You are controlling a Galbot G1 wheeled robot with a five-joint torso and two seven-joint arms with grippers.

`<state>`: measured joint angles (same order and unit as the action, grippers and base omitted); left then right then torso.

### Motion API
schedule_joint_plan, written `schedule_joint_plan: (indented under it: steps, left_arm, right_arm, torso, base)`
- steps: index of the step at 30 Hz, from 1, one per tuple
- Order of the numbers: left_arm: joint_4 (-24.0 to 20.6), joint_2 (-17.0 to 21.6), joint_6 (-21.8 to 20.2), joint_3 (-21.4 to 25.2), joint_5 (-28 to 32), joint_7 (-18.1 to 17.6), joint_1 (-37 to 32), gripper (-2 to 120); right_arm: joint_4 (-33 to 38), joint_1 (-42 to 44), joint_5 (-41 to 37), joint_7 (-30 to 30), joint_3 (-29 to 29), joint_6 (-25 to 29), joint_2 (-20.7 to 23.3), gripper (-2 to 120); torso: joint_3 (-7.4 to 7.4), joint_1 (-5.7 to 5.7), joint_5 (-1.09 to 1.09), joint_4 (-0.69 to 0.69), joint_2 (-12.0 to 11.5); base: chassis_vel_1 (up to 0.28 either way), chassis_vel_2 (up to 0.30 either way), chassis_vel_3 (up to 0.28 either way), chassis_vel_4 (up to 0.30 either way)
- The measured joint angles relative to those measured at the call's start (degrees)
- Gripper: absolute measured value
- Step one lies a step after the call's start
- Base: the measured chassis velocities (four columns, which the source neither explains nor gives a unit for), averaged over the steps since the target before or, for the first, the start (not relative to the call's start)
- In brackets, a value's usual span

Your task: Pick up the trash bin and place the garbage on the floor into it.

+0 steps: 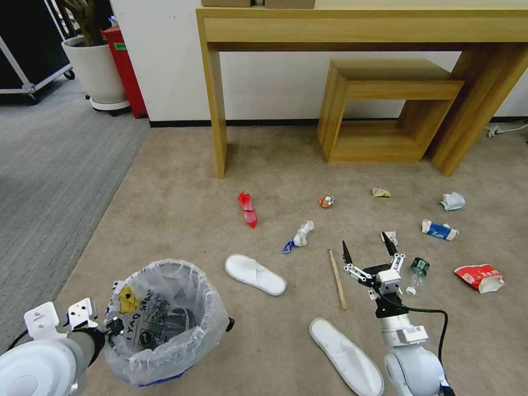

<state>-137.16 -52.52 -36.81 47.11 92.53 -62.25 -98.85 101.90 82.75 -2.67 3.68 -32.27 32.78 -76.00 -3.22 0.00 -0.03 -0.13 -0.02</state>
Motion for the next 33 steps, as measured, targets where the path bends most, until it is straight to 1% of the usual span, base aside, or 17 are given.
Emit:
schedule_joint_plan:
  steps: [11,18,20,22,23,25,26,27,28,30,31,32,33]
  left_arm:
    - [-0.3,-0.2,0.0,-0.3,-0.5,0.1,-0.4,0]
    - [-0.5,-0.1,0.0,-0.4,-0.7,0.2,-0.6,0]
    - [-0.5,-0.1,0.0,-0.4,-0.8,0.2,-0.6,0]
    - [-0.5,-0.1,-0.1,-0.6,-0.8,0.2,-0.8,0]
    - [-0.5,-0.1,-0.1,-0.6,-0.8,0.2,-0.8,0]
    - [-0.8,0.0,-0.1,-0.6,-0.9,0.2,-1.1,0]
    - [-0.9,0.1,-0.2,-0.5,-0.8,0.2,-1.3,0]
    - [-0.9,0.1,-0.2,-0.5,-0.8,0.2,-1.3,0]
    - [-1.0,0.2,-0.2,-0.3,-0.8,0.2,-1.4,0]
    - [-1.2,0.5,-0.2,0.1,-0.7,0.2,-1.6,0]
    - [-1.4,0.5,-0.2,0.2,-0.6,0.2,-1.8,0]
    - [-1.4,0.5,-0.2,0.2,-0.6,0.2,-1.8,0]
    - [-1.4,0.5,-0.2,0.2,-0.6,0.2,-1.9,0]
  right_arm:
    - [0.4,0.2,0.1,0.0,0.0,0.3,0.0,100]
    - [0.5,0.6,0.6,0.0,-0.5,0.8,0.3,100]
    - [0.6,0.7,1.0,-0.6,-0.7,0.4,0.5,100]
    - [1.1,1.7,2.0,-2.7,-0.7,-2.0,1.4,100]
    - [1.1,1.7,2.0,-2.7,-0.7,-2.0,1.4,100]
    - [1.5,3.4,1.8,-5.2,-0.8,-5.5,4.3,100]
    - [1.7,4.3,0.6,-5.6,-0.9,-7.2,6.7,100]
    - [1.7,4.3,0.6,-5.6,-0.9,-7.2,6.7,100]
    - [1.9,5.2,-0.6,-5.4,-1.2,-8.5,8.8,100]
    - [2.4,8.0,-4.5,-5.4,-1.8,-12.3,16.0,100]
    - [2.5,9.6,-6.4,-5.3,-1.8,-14.1,18.7,100]
    - [2.5,9.6,-6.4,-5.3,-1.8,-14.1,18.7,100]
    - [2.4,11.1,-8.3,-5.3,-1.8,-15.6,20.8,100]
  torso:
    - [0.00,0.00,0.01,0.01,0.0]
    - [0.00,0.00,0.01,0.00,0.0]
    - [0.01,0.00,0.02,0.00,0.0]
    - [0.01,0.00,0.02,0.01,0.0]
    - [0.01,0.00,0.02,0.01,0.0]
    - [0.01,0.00,0.02,0.01,0.0]
    - [0.01,0.00,0.04,0.01,0.0]
    - [0.01,0.00,0.04,0.01,0.0]
    - [0.01,0.00,0.04,0.01,0.0]
    - [0.01,0.00,0.00,0.01,0.0]
    - [0.01,0.00,0.00,0.01,0.0]
    - [0.01,0.00,0.00,0.01,0.0]
    - [0.01,0.00,0.03,0.00,0.0]
  base:
    - [-0.096,0.106,0.102,-0.102]
    - [-0.071,0.041,0.071,-0.060]
    - [0.000,0.000,0.000,0.000]
    - [0.000,0.000,0.000,0.000]
    - [0.000,0.000,0.000,0.000]
    - [0.000,0.000,0.000,0.000]
    - [0.000,0.000,0.000,0.000]
    - [0.000,0.000,0.000,0.000]
    - [0.000,0.000,0.000,0.000]
    - [0.000,0.000,0.000,0.000]
    - [0.000,0.000,0.000,0.000]
    - [0.000,0.000,0.000,0.000]
    - [0.000,0.000,0.000,0.000]
